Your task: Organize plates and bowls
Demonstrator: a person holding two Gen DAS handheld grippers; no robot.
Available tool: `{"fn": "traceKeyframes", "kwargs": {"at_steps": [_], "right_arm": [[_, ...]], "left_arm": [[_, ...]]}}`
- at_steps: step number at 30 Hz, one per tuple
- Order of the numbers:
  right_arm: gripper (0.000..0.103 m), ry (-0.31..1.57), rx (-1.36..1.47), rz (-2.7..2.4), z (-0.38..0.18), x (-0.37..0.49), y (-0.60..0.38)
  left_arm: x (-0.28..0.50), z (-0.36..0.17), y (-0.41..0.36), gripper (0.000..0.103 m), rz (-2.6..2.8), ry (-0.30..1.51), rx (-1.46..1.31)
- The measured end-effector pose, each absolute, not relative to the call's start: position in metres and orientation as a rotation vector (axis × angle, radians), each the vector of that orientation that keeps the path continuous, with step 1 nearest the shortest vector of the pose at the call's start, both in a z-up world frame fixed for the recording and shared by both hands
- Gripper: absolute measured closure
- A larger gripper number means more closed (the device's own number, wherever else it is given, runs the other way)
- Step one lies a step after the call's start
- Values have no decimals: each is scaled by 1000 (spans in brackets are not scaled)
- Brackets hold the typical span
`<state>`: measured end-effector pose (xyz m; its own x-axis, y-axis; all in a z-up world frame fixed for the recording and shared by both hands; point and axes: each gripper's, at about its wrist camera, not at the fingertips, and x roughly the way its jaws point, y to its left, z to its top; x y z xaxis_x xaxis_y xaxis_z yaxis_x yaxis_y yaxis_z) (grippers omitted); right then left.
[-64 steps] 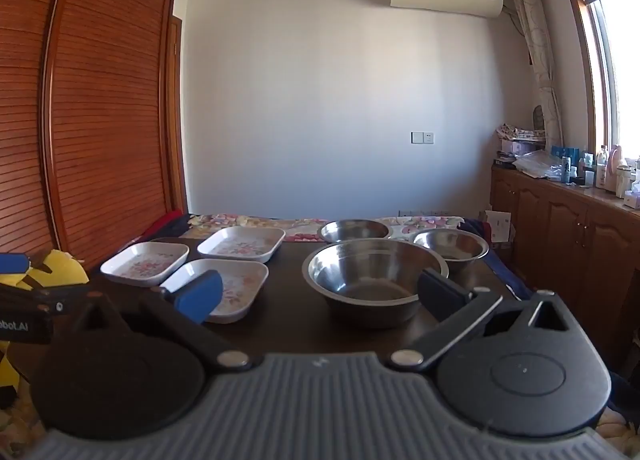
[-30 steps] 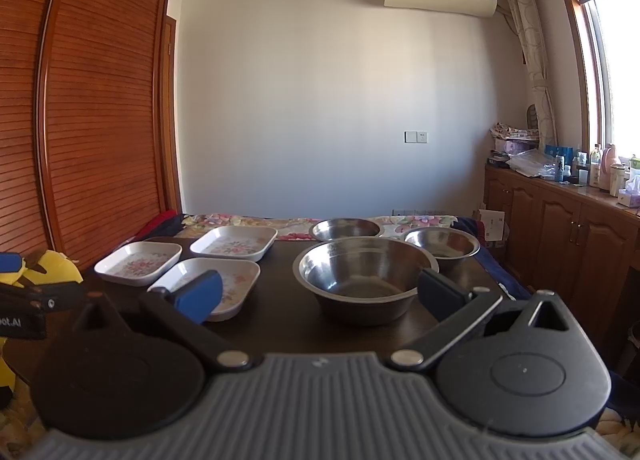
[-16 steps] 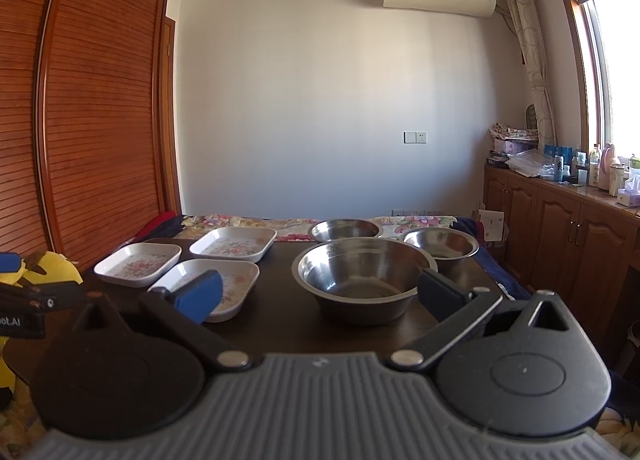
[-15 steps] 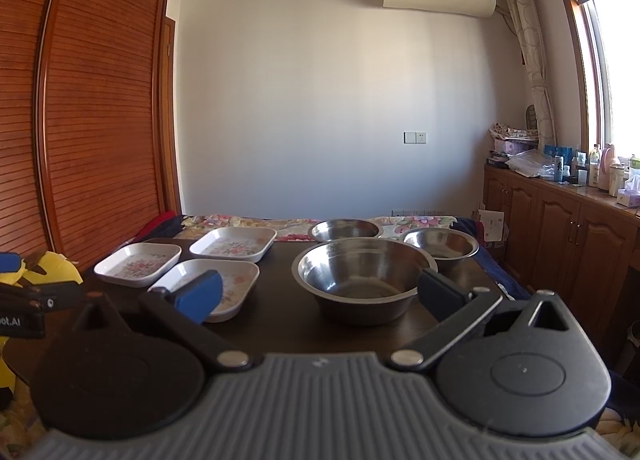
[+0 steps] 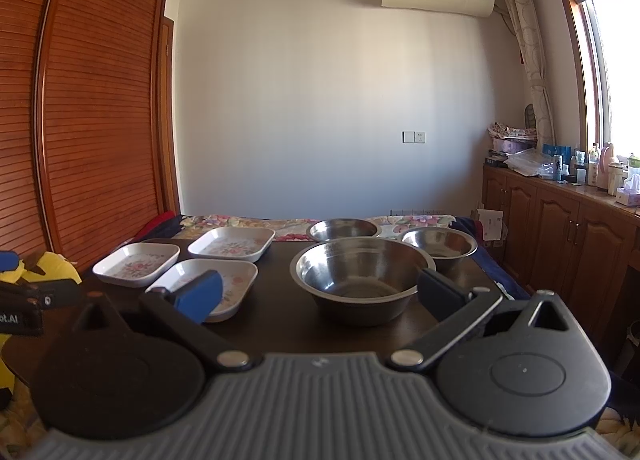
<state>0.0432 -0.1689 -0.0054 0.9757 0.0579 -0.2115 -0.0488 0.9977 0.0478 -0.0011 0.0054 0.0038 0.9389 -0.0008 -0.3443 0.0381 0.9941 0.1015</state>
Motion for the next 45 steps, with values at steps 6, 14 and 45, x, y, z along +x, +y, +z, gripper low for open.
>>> {"fn": "traceKeyframes", "kwargs": {"at_steps": [6, 14, 45], "right_arm": [[0, 216, 46, 53, -5, 43, -169], [0, 216, 48, 49, -6, 43, -170], [0, 244, 27, 85, -15, 56, -163]], "left_arm": [[-2, 10, 11, 0, -18, 350, 108], [-2, 10, 11, 0, -17, 350, 108], [22, -11, 14, 0, -13, 406, 137]]}}
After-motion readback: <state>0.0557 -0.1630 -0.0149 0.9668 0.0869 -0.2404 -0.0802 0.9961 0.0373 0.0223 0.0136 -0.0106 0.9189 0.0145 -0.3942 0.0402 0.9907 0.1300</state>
